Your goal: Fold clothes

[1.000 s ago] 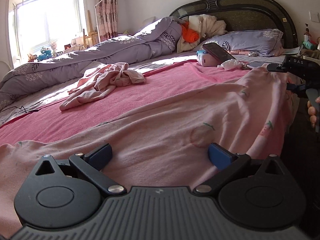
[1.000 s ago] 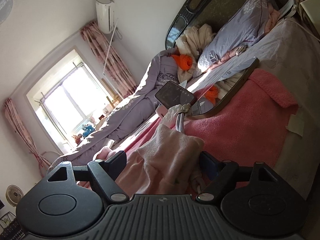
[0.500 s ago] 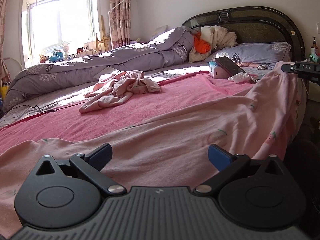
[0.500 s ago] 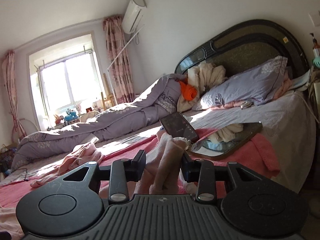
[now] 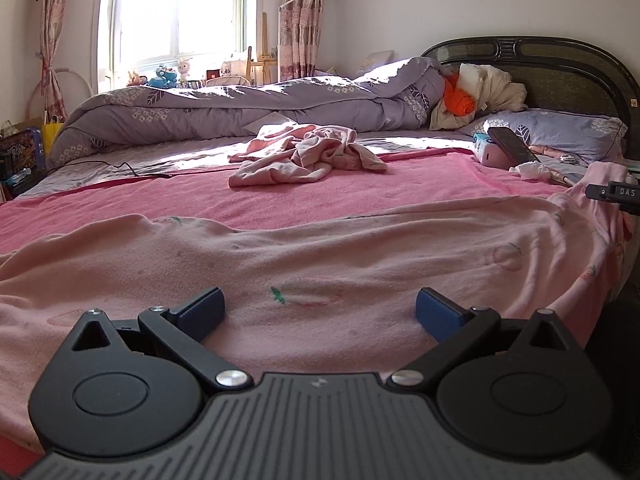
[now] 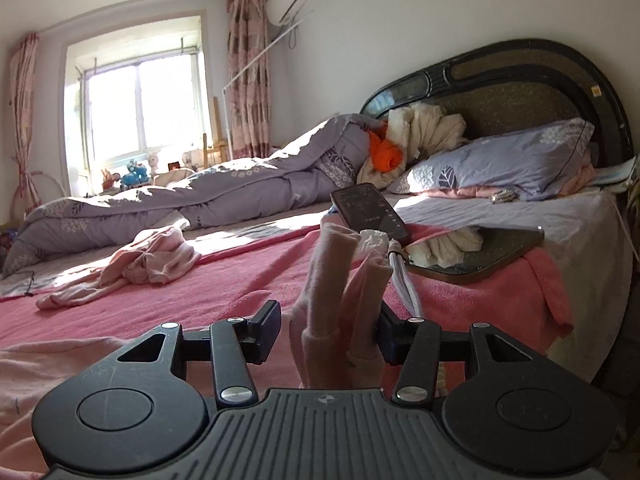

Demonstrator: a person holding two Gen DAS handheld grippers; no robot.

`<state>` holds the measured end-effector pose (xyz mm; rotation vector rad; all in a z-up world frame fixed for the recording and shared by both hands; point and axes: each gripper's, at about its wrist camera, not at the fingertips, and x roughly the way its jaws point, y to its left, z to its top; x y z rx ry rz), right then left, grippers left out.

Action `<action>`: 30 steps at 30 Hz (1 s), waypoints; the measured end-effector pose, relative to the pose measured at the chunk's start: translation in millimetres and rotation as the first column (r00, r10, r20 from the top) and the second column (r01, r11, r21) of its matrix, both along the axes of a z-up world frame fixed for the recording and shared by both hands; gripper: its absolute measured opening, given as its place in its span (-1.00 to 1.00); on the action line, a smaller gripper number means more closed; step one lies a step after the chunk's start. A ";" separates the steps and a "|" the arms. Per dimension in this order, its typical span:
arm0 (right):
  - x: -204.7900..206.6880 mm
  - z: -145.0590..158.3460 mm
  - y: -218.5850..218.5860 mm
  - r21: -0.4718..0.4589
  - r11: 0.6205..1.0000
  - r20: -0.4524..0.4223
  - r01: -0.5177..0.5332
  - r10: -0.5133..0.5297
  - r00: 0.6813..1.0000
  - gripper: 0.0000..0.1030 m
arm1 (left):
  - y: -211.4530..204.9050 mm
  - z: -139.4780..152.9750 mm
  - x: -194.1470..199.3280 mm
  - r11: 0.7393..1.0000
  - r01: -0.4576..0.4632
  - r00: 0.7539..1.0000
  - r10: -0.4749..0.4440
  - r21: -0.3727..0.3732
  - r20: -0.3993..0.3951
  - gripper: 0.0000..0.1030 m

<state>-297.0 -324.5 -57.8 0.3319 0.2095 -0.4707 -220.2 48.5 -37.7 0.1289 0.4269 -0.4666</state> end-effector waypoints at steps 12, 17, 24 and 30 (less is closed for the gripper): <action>38.9 72.5 92.3 0.134 0.862 0.207 -0.489 0.458 0.864 -0.59 | 160.7 31.1 -32.9 0.863 -0.457 0.880 0.473 -0.215 0.028 0.99; 110.1 100.5 268.6 0.011 0.612 0.170 -0.791 0.778 0.604 -0.62 | 243.5 25.3 -76.5 0.725 -0.601 0.768 0.641 -0.337 0.008 0.99; 147.0 60.6 475.8 -0.051 0.394 -0.021 -0.918 0.918 0.395 -0.62 | 302.8 -2.8 -102.0 0.619 -0.681 0.696 0.714 -0.392 -0.081 0.99; 125.1 39.8 506.4 -0.085 0.414 -0.058 -0.906 0.906 0.419 -0.62 | 319.9 -19.0 -100.3 0.601 -0.684 0.694 0.710 -0.414 -0.116 0.99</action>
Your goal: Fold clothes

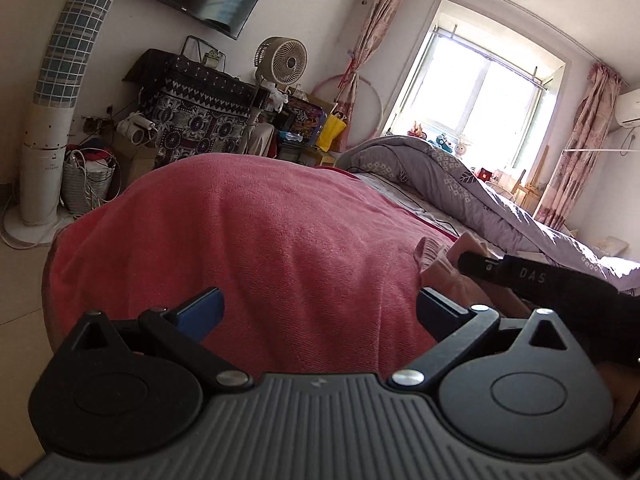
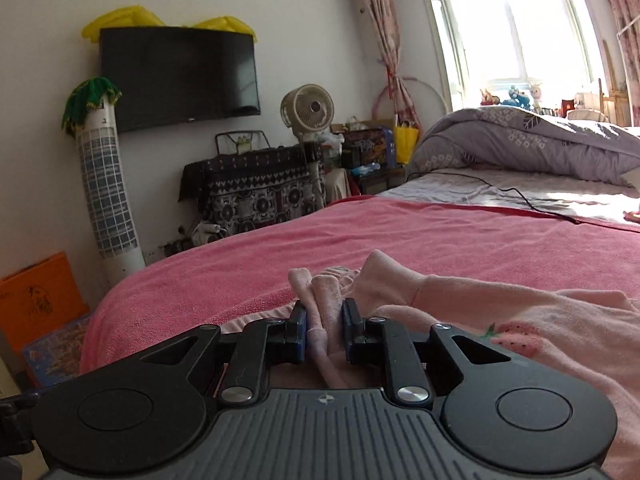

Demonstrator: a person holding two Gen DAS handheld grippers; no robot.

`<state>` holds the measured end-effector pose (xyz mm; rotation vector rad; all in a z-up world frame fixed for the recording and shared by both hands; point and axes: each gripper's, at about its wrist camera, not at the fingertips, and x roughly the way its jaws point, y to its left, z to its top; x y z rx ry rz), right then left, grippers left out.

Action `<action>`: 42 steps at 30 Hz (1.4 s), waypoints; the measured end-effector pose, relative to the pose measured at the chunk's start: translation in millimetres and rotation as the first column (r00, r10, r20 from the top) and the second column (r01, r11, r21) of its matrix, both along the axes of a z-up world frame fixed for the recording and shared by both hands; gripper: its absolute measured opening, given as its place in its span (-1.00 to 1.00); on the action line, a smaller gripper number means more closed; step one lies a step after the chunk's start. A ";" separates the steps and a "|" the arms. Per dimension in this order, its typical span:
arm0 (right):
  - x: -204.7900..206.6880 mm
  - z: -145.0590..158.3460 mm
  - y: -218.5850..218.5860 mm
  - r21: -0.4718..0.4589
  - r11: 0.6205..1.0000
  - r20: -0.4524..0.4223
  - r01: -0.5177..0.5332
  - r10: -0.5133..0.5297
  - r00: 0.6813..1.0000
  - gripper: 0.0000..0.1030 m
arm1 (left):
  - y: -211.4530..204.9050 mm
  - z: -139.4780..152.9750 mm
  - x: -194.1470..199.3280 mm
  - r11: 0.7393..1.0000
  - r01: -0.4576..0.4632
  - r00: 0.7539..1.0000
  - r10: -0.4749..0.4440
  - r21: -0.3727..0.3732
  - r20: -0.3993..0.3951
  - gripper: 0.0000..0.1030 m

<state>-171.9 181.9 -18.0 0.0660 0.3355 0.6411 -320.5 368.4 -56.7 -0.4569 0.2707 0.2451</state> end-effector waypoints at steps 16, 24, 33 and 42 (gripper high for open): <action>-55.8 24.9 -138.3 0.101 0.980 0.095 -0.173 0.164 0.982 0.48 | -56.1 54.6 32.7 0.982 0.101 0.987 -0.119 0.159 0.104 0.99; -62.1 -15.8 -224.0 -0.081 0.991 0.050 0.111 -0.107 0.993 0.53 | -158.1 60.5 100.6 0.885 0.376 0.914 -0.402 0.276 0.044 1.00; -106.1 -30.9 -278.7 -0.009 0.999 0.079 0.046 -0.045 0.996 0.56 | -144.9 35.5 106.5 0.797 0.030 0.992 0.049 0.604 -0.115 0.97; -78.0 -14.6 -247.9 0.060 0.996 0.146 -0.064 0.055 0.988 0.61 | -144.5 66.1 89.6 0.915 0.191 0.975 -0.218 0.355 0.038 0.99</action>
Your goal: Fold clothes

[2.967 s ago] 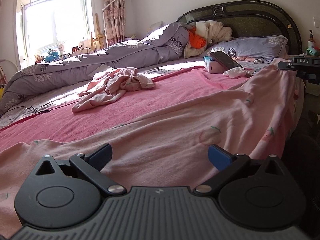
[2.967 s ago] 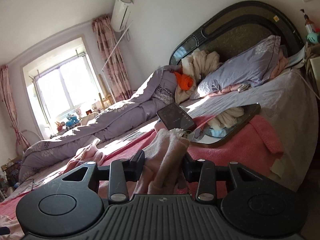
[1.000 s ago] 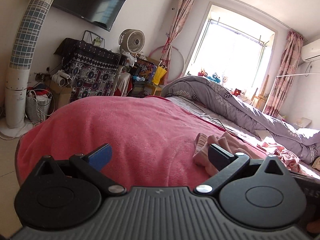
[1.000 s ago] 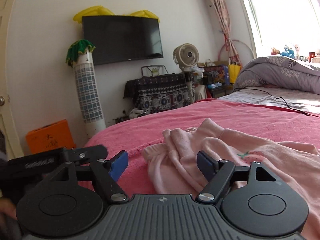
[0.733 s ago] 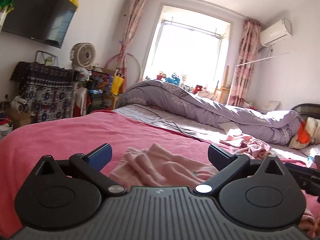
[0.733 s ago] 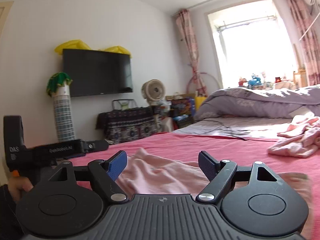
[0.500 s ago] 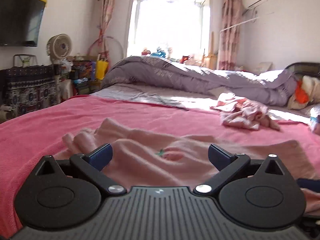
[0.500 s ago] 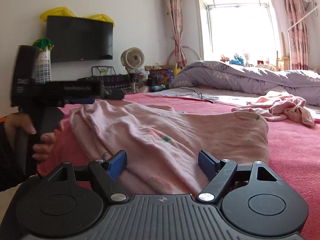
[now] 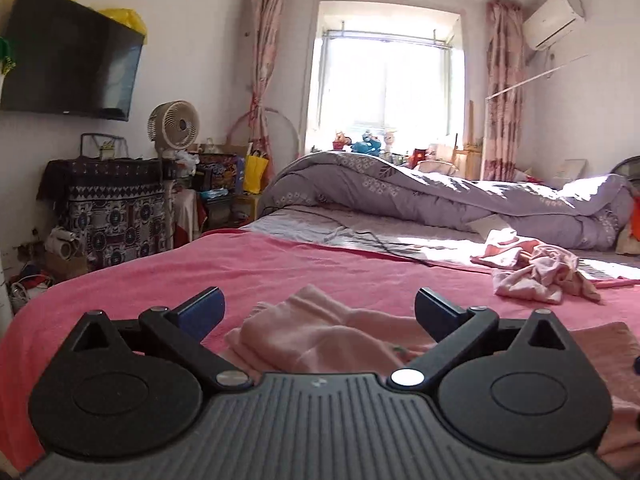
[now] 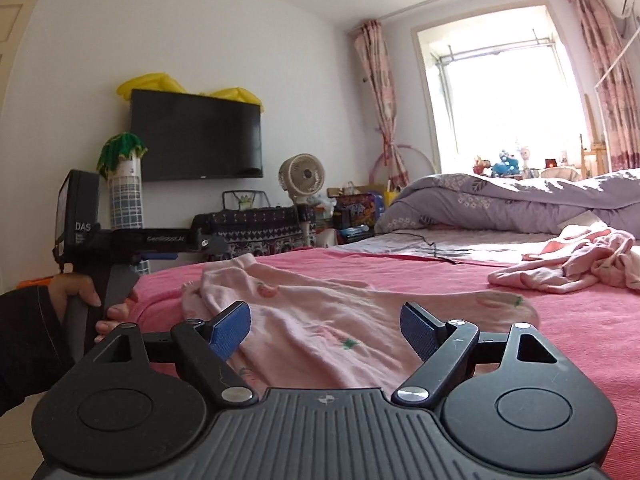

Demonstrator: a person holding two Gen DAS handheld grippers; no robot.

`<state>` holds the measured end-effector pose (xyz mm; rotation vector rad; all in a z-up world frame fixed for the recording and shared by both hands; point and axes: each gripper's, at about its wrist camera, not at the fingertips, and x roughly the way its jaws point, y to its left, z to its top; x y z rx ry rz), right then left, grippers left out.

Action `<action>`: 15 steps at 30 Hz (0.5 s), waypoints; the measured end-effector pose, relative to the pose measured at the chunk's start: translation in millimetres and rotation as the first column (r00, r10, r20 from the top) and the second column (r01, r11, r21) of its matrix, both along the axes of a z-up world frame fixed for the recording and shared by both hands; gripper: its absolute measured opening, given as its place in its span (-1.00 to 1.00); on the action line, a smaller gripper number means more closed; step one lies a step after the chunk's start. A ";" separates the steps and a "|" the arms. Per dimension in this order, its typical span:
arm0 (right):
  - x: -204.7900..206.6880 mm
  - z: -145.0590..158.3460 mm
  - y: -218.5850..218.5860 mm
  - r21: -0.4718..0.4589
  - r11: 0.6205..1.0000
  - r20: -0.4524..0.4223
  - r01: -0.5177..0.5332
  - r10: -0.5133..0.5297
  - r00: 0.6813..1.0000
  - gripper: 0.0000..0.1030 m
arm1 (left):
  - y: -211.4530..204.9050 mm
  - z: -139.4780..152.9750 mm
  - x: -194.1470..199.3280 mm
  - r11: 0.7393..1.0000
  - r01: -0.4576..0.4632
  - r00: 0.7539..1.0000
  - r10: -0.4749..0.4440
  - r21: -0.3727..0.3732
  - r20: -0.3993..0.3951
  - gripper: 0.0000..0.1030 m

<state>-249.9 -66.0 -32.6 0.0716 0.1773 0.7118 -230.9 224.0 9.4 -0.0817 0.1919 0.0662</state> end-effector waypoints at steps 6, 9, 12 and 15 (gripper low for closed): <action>-20.9 -26.7 18.9 -0.187 0.982 0.028 -0.037 0.043 0.999 0.62 | -45.6 -21.5 29.7 0.988 0.098 0.992 -0.087 0.121 -0.094 1.00; -34.0 -19.3 4.4 -0.212 0.975 0.024 -0.060 0.067 0.998 0.62 | -38.9 -43.8 40.5 0.981 0.013 0.987 0.018 0.195 -0.157 1.00; -43.0 -11.0 -22.6 -0.155 0.987 -0.013 -0.044 0.042 0.999 0.72 | -34.4 -43.5 27.5 0.978 0.026 0.992 0.000 0.209 -0.124 0.99; -45.6 -1.6 -53.7 -0.075 0.997 -0.047 0.027 -0.030 0.998 0.76 | -38.5 -34.9 17.1 0.964 -0.051 0.993 0.076 0.261 -0.085 1.00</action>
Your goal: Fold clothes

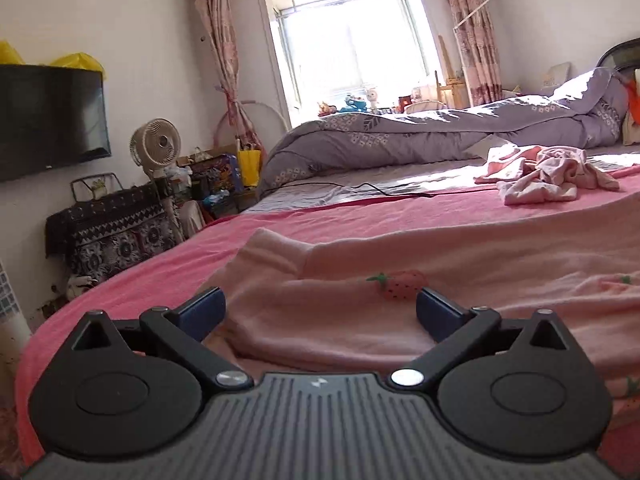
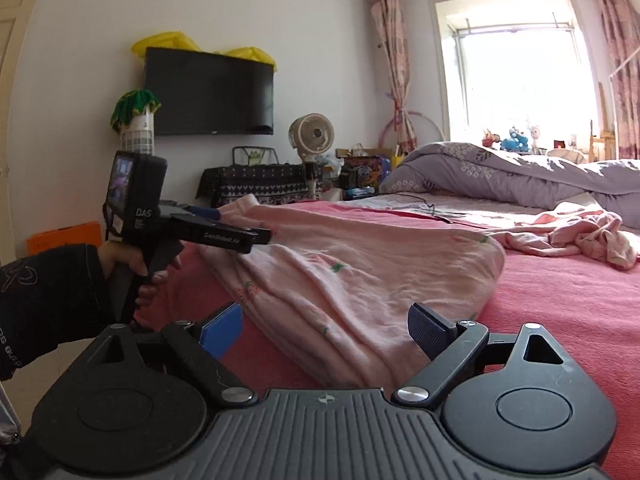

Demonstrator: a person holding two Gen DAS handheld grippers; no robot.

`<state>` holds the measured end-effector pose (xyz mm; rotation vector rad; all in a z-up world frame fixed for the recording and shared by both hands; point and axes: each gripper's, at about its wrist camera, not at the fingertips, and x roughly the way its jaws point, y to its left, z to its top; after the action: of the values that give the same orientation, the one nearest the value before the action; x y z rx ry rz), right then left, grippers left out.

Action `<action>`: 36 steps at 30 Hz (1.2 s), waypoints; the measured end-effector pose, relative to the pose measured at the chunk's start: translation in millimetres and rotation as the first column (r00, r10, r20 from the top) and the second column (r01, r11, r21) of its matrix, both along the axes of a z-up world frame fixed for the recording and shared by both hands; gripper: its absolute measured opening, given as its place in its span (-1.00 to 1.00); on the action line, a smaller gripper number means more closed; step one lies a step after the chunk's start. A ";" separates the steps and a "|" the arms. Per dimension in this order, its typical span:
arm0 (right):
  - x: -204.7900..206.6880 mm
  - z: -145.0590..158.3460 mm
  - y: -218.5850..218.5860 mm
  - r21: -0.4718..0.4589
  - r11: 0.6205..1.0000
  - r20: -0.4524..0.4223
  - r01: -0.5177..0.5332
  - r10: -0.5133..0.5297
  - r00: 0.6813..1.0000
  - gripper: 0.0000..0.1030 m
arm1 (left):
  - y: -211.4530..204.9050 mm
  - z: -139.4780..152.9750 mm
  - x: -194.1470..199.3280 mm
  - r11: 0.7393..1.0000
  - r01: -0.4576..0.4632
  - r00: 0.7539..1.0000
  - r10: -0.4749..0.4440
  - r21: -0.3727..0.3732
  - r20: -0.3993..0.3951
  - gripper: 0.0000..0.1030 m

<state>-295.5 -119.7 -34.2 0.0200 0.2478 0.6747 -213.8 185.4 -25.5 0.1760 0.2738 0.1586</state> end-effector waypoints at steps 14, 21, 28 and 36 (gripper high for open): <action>59.4 -39.0 -76.0 0.562 0.799 -0.498 0.214 0.120 0.859 0.74 | -65.4 -11.2 16.8 0.968 0.249 0.960 -0.243 0.025 -0.136 1.00; 77.4 -57.6 -74.3 0.651 0.722 -0.548 0.234 0.234 0.803 0.74 | -43.1 -12.1 11.4 0.964 0.245 0.959 -0.257 -0.106 -0.119 1.00; 103.7 -69.4 -72.8 0.724 0.623 -0.572 0.295 0.304 0.762 0.74 | -45.7 -11.0 10.6 0.969 0.224 0.965 -0.235 -0.103 -0.117 1.00; 109.1 -75.1 -71.2 0.700 0.650 -0.597 0.295 0.307 0.741 -0.24 | -46.6 -6.1 6.6 0.972 0.219 0.966 -0.228 -0.081 -0.120 1.00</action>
<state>-186.4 -190.9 -109.3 1.1404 0.6602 0.7171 -207.2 138.9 -31.6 0.1497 0.3846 -0.0863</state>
